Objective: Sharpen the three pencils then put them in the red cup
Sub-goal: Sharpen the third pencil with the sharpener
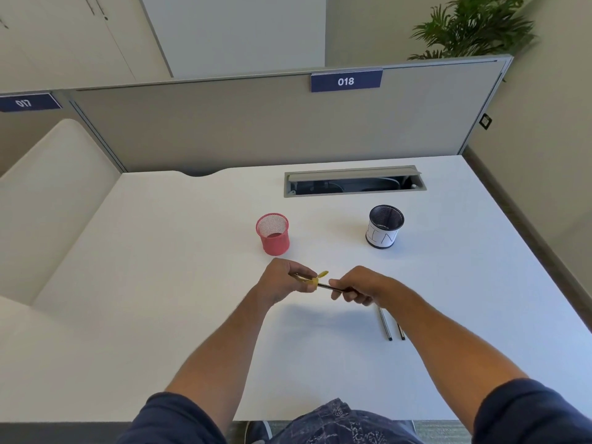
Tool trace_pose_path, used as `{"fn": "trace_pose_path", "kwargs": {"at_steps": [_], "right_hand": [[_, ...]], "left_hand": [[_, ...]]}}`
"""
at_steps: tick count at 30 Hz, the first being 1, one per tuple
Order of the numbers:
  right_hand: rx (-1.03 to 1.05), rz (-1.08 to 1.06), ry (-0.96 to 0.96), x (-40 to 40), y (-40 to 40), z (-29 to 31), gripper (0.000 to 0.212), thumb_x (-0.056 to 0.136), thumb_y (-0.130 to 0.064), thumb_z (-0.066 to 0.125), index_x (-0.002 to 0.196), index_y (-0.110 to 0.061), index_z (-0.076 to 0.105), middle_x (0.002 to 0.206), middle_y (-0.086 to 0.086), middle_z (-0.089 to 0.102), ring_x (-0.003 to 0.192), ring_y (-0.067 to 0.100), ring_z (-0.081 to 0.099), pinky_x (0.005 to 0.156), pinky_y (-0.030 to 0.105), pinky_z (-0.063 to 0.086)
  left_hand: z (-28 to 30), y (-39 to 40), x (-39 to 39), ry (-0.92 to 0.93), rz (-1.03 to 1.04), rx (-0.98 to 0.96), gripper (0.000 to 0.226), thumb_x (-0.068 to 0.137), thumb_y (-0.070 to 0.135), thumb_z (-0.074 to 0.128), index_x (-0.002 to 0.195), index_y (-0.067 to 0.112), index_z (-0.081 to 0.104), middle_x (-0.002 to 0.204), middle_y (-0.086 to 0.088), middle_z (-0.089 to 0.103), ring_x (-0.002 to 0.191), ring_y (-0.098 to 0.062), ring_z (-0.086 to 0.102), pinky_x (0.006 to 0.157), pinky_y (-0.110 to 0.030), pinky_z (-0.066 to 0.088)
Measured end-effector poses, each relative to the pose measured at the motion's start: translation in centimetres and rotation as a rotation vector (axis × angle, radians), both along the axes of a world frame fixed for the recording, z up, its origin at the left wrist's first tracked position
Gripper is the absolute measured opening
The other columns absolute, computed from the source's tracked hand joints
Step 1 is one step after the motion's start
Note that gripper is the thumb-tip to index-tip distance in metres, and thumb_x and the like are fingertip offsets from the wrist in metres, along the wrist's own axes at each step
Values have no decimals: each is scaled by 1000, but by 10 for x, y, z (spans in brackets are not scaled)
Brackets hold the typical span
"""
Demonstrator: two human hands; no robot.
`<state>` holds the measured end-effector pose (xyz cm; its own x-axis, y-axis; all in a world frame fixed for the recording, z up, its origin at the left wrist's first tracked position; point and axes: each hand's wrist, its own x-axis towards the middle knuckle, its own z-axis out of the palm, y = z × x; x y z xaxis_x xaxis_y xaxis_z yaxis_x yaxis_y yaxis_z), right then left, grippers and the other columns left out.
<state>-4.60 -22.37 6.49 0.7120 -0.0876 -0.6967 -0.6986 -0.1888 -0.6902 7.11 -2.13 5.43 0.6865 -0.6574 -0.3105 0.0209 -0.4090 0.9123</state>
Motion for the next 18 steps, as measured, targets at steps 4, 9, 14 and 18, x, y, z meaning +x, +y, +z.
{"fn": "trace_pose_path", "kwargs": {"at_steps": [4, 9, 14, 18], "right_hand": [[-53, 38, -126, -1, 1, -2, 40, 90, -44, 73, 97, -5, 73, 60, 5, 58, 48, 13, 31, 47, 23, 21], [-342, 84, -433, -2, 6, -5, 7, 84, -29, 78, 91, -29, 77, 73, -3, 75, 59, 3, 53, 60, 26, 41], [-883, 148, -837, -4, 17, -17, 12, 90, -30, 74, 102, -30, 77, 89, -15, 72, 79, 7, 64, 65, 24, 45], [-1059, 214, -1088, -2, 12, -27, 6, 89, -25, 71, 91, -23, 76, 79, -10, 70, 67, 18, 65, 50, 27, 46]], "left_hand": [[-1, 0, -2, 1, 11, -3, 28, 74, 0, 87, 101, 3, 81, 89, -11, 78, 74, -7, 68, 72, -19, 52], [-1, 8, -1, 76, 83, -2, 18, 88, 25, 78, 87, 8, 83, 78, -12, 77, 54, -11, 45, 52, -20, 35], [0, 6, 2, 217, 241, -70, 43, 93, 33, 73, 85, -10, 76, 72, -24, 71, 49, -18, 30, 48, -25, 25], [0, 6, 3, 267, 197, -86, 42, 93, 33, 74, 91, -9, 77, 79, -26, 72, 50, -16, 31, 53, -26, 28]]}}
